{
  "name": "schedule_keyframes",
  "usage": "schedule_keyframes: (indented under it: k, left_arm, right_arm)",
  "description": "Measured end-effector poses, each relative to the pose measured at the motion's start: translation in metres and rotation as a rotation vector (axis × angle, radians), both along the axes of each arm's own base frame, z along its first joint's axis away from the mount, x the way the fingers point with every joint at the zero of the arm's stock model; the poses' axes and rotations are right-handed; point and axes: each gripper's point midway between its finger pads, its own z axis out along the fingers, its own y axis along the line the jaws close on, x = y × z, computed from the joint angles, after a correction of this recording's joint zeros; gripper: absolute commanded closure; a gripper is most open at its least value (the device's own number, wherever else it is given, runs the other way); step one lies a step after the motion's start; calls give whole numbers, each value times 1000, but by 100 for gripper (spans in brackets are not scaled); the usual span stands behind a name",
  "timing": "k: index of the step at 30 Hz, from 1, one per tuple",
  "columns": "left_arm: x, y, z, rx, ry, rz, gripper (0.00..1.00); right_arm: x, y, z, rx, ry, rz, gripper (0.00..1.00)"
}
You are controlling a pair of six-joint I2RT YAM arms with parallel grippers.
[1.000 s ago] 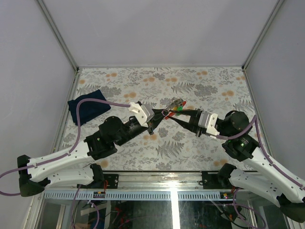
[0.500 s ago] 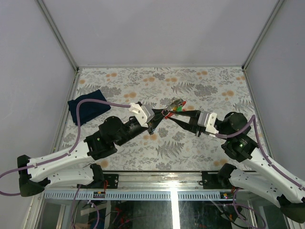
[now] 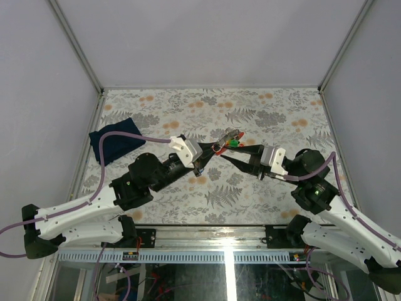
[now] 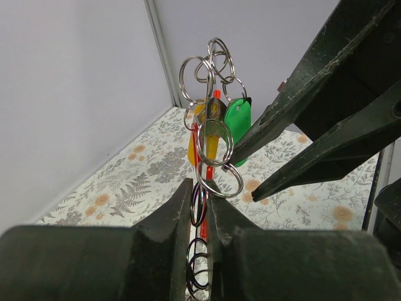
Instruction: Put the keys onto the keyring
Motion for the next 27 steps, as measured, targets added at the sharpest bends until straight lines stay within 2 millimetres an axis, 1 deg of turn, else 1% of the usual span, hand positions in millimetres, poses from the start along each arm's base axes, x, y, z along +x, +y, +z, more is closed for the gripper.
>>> schedule_keyframes:
  k: [5,9,14,20,22,27]
  left_arm:
    - [0,1,2,-5,-2,2,100]
    - [2,3,2,-8,5,19,100]
    - [5,6,-1,-7,40,42,100]
    - [8,7,2,-31,112,66,100]
    - [9,6,2,-31,145,72,100]
    - [10,1,-1,-30,223,81,100]
  right_arm:
    - [0,-4,1,-15,-43,-19,65]
    - [-2,-10,0,-63,-108,-39,63]
    - [-1,-15,4,-154,-277,-63,59]
    - [6,-15,7,-248,-477,-97,55]
    - [11,-13,4,-289,-534,-109,52]
    - [22,-6,-4,-379,-618,-129,51]
